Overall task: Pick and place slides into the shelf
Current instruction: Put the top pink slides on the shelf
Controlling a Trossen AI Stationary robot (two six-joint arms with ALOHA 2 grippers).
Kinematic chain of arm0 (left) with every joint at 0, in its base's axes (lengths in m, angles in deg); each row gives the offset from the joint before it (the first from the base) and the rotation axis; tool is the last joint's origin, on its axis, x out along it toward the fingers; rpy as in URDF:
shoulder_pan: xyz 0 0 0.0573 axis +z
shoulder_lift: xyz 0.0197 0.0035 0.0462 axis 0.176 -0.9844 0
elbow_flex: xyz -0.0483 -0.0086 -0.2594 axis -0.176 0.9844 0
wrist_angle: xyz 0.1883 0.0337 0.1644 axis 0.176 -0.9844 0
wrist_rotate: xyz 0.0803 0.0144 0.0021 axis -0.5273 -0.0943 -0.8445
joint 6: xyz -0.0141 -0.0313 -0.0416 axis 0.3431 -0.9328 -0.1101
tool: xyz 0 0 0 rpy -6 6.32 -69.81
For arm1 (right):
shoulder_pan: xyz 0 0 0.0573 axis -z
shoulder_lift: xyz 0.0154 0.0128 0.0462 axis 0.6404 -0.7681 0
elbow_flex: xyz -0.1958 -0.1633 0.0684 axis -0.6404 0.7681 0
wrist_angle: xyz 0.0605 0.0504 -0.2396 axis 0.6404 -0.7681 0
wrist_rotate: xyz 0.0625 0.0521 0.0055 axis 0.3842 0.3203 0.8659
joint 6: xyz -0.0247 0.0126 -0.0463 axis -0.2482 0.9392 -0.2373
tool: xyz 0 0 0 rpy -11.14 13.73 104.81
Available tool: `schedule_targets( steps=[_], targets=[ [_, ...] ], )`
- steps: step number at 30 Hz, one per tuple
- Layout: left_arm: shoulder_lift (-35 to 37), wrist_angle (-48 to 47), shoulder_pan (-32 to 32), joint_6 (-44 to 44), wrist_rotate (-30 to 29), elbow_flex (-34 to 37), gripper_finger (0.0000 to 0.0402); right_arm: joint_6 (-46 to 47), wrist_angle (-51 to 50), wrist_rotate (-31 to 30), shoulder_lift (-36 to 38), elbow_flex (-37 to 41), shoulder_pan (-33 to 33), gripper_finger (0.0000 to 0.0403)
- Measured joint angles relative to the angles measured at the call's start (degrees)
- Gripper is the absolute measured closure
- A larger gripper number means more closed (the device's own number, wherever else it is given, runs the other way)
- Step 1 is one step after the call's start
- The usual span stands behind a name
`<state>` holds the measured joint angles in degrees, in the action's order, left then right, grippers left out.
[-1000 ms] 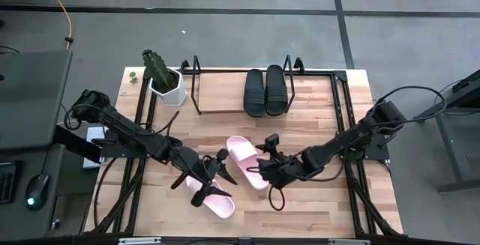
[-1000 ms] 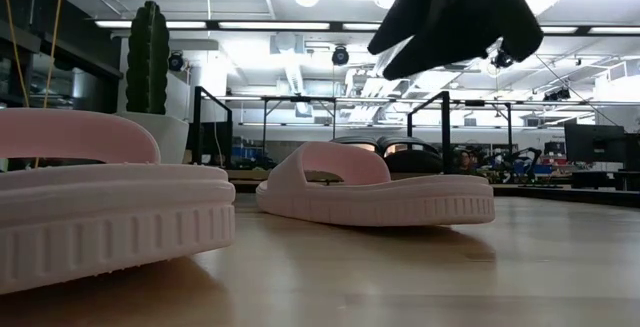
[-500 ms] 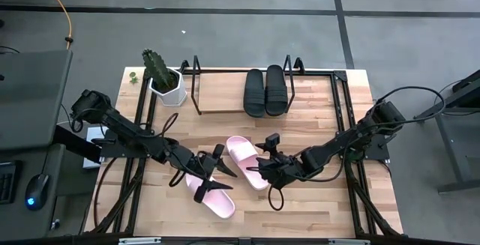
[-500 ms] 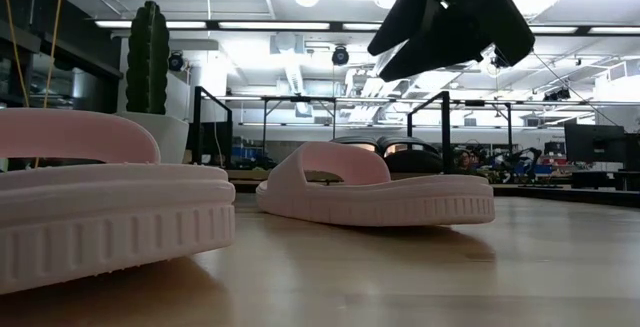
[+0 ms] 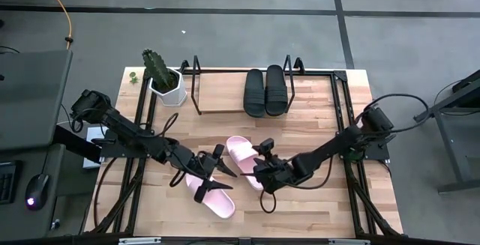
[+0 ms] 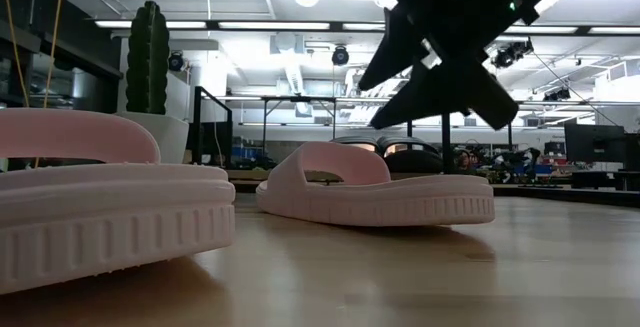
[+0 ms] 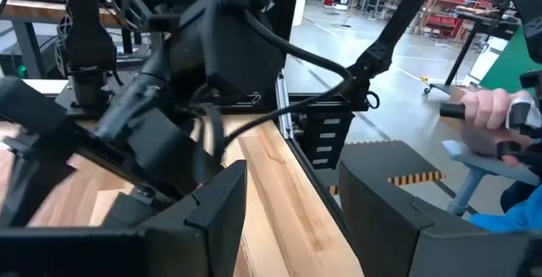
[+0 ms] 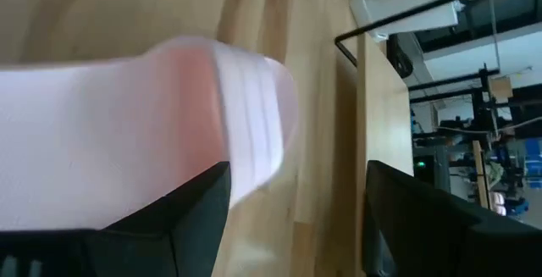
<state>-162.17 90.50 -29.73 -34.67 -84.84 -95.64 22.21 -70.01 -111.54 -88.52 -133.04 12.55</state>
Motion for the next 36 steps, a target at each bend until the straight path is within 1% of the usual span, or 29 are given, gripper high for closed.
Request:
schedule_targets(
  steps=[4, 11, 22, 27, 30, 36],
  targets=[
    [0.0, -1.5, 1.2, -1.6, 0.0, 0.0, 0.0227, -1.2, 2.7, 0.7, -1.4, 0.0, 0.0, 0.0137],
    [0.0, -4.1, 3.2, -4.9, 0.2, 0.0, 0.0227, -2.5, 3.2, 1.4, -2.6, 0.0, 0.3, 0.0137],
    [0.0, -4.1, 3.1, -5.2, 0.3, 0.0, 0.0227, -0.7, 3.9, 5.0, -3.1, 0.0, 2.6, 0.0137],
    [0.0, -3.9, 3.1, -5.2, 0.7, 0.0, 0.0227, -1.1, 4.7, 4.8, -5.1, 0.0, 3.0, 0.0137],
    [0.0, -3.1, 3.1, -5.2, 2.1, 0.0, 0.0227, -1.2, 6.7, 3.6, -6.3, 0.0, 3.5, 0.0137],
    [0.0, -2.2, 3.1, -5.2, 2.6, 0.0, 0.0227, -2.2, 10.9, 4.1, -7.7, 0.0, 4.8, 0.0137]
  ],
)
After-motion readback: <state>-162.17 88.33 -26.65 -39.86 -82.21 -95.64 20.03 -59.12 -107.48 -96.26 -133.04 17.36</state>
